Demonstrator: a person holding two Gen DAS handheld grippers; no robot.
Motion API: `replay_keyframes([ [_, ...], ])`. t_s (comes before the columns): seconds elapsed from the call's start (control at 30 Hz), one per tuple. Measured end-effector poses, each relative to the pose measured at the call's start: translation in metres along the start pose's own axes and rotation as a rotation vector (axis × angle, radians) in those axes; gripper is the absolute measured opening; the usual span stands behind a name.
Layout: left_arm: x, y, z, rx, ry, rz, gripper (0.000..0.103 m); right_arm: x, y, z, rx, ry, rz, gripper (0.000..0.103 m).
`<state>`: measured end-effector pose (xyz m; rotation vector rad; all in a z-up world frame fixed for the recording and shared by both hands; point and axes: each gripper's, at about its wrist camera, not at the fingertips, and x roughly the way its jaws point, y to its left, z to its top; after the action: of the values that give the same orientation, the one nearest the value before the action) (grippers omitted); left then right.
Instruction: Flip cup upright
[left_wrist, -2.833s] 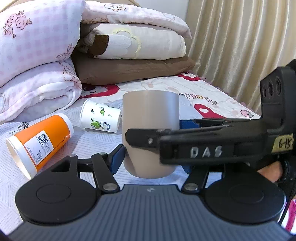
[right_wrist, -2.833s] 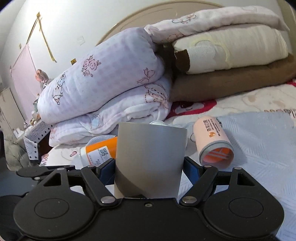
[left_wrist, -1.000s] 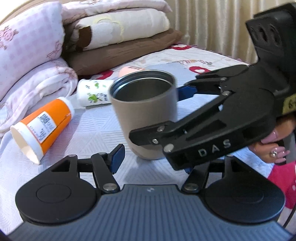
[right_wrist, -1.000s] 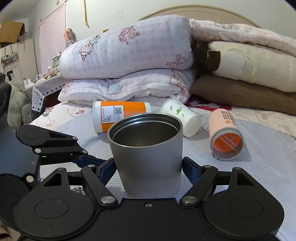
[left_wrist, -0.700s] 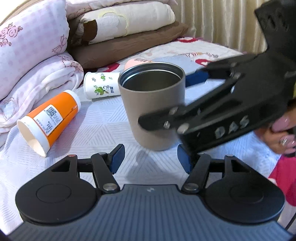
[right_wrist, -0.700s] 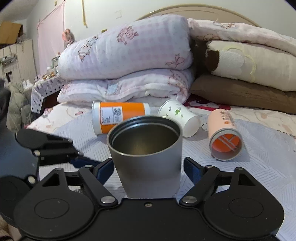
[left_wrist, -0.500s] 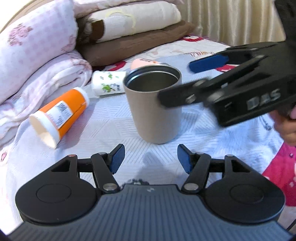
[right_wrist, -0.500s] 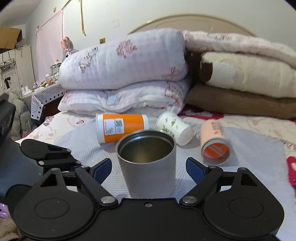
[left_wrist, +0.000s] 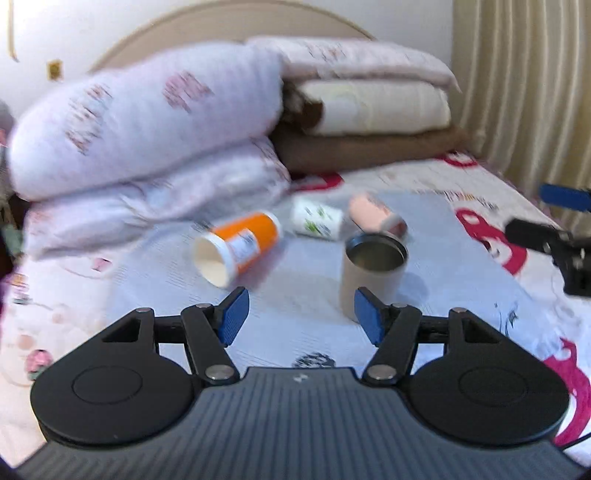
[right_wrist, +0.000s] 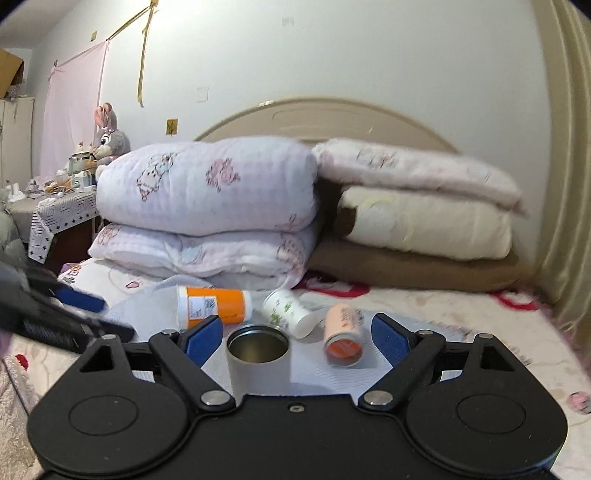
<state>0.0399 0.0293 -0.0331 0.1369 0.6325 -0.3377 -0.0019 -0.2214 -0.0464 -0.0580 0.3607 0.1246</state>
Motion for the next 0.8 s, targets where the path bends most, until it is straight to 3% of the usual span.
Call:
replay_keyframes([
  [0.33,-0.082,-0.007,0.008,-0.079,-0.048,0.116,0.070,-0.069,0.015,0.029,0.025,-0.036,-0.105,0.095],
  [0.5,-0.094,-0.007,0.000,-0.106,-0.057,0.192,0.079,-0.087,0.031,0.030,0.036,-0.032,-0.153,0.101],
  [0.63,-0.095,-0.002,-0.006,-0.127,-0.063,0.181,0.092,-0.086,0.038,0.026,0.095,-0.001,-0.172,0.103],
  [0.8,-0.085,0.004,-0.012,-0.142,-0.038,0.204,0.097,-0.085,0.043,0.021,0.084,0.007,-0.224,0.103],
])
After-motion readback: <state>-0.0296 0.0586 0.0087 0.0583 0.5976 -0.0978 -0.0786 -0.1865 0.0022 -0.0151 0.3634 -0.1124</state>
